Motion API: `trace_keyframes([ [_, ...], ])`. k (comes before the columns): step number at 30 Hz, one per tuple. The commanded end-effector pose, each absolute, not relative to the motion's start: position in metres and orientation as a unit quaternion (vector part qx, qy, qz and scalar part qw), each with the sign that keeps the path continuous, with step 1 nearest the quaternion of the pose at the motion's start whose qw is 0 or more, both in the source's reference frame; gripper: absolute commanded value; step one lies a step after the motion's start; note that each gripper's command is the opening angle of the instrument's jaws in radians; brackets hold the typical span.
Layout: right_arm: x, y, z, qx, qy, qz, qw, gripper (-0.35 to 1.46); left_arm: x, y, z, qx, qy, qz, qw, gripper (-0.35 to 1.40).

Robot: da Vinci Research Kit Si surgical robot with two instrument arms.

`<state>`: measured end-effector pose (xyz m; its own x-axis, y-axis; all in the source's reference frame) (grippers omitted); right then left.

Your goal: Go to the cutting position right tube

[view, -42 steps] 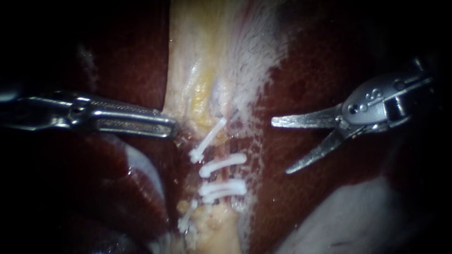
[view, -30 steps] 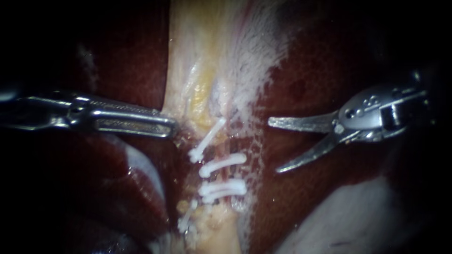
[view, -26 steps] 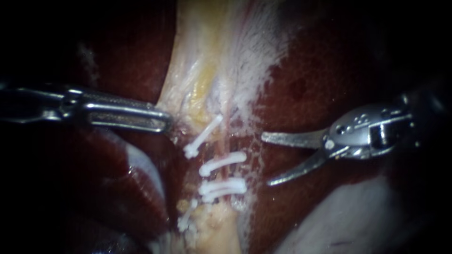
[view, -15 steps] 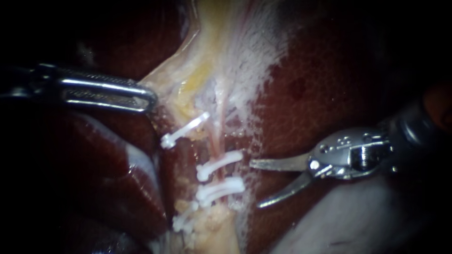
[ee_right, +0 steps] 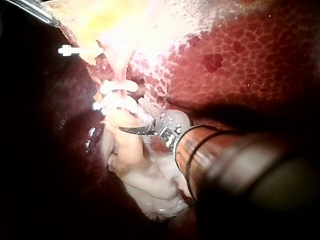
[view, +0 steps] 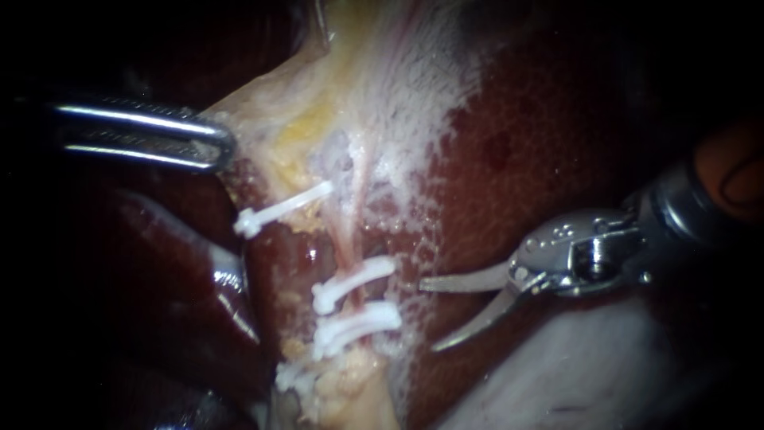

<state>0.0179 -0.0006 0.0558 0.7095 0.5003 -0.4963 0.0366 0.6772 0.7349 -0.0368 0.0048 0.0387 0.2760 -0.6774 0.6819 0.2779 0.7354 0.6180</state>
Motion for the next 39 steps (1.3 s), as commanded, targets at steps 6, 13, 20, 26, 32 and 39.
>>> trace_keyframes([
  [6, 0.0188, -0.0004, 0.0562, 0.377, 0.353, 0.144, 0.844, 0.41, -0.0369, 0.0048, 0.0388, 0.193, -0.517, -0.308, 0.775, -0.35],
  [13, 0.0197, -0.0010, 0.0572, 0.376, 0.351, 0.148, 0.845, 0.26, -0.0370, 0.0046, 0.0387, 0.192, -0.516, -0.308, 0.775, -0.35],
  [20, 0.0207, -0.0009, 0.0579, 0.378, 0.350, 0.148, 0.844, 0.21, -0.0371, 0.0046, 0.0387, 0.192, -0.516, -0.309, 0.775, -0.35],
  [26, 0.0217, -0.0010, 0.0583, 0.378, 0.349, 0.146, 0.845, 0.21, -0.0372, 0.0045, 0.0385, 0.191, -0.516, -0.309, 0.776, -0.35],
  [32, 0.0224, -0.0015, 0.0590, 0.379, 0.349, 0.143, 0.845, 0.21, -0.0373, 0.0044, 0.0386, 0.191, -0.516, -0.309, 0.776, -0.35],
  [39, 0.0233, -0.0018, 0.0596, 0.382, 0.347, 0.137, 0.845, 0.21, -0.0376, 0.0042, 0.0384, 0.190, -0.516, -0.310, 0.776, -0.35],
])
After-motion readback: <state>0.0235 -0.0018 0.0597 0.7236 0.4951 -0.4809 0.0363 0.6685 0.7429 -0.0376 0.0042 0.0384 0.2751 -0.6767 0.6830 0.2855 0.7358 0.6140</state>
